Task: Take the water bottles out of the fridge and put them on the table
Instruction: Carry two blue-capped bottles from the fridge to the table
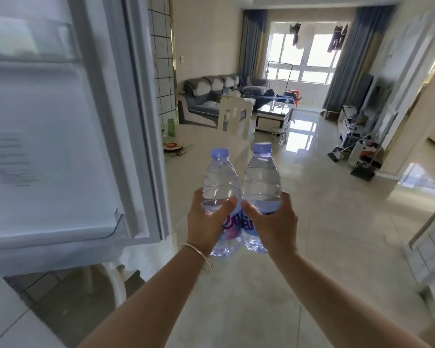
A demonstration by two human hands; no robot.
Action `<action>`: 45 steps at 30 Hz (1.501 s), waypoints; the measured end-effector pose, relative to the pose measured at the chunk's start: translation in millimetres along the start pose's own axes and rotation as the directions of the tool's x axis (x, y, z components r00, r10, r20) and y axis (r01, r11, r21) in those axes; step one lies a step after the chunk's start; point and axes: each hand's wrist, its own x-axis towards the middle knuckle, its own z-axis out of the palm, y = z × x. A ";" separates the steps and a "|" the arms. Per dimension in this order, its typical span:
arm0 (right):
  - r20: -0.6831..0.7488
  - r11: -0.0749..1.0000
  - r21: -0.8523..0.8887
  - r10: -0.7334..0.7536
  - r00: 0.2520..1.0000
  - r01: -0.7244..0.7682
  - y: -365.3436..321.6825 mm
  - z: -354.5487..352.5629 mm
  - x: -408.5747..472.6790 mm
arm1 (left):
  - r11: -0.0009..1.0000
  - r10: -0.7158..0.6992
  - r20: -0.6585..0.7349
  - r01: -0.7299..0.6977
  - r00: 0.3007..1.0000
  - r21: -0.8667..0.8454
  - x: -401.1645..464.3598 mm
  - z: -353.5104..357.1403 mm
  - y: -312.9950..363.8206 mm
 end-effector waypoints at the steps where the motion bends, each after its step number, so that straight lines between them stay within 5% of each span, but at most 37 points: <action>1: 0.001 1.000 -0.015 0.000 1.000 0.000 8.4 5.9 17.0 | 1.000 0.000 0.002 0.000 1.000 0.006 16.5 10.6 -9.4; 11: 0.043 0.998 -0.040 0.043 0.998 -0.041 50.0 92.7 204.8 | 0.999 -0.046 -0.022 0.047 0.999 0.028 208.9 91.6 -62.3; 22: 0.360 1.000 0.003 0.013 0.933 -0.015 78.8 239.2 369.9 | 0.991 -0.119 -0.333 0.131 0.935 0.013 370.9 105.7 -119.9; 33: 0.813 0.997 0.052 -0.078 0.577 0.062 69.9 414.5 440.3 | 0.973 -0.154 -0.700 0.229 0.697 0.015 478.1 33.4 -169.9; 39: 0.918 0.999 0.036 -0.029 0.396 -0.011 62.2 511.4 407.1 | 0.945 -0.158 -0.825 0.326 0.543 0.034 502.0 -46.1 -199.1; 45: 0.956 1.000 -0.007 0.007 0.294 -0.001 38.9 620.9 369.4 | 0.912 -0.160 -0.890 0.409 0.427 0.032 534.8 -147.0 -231.0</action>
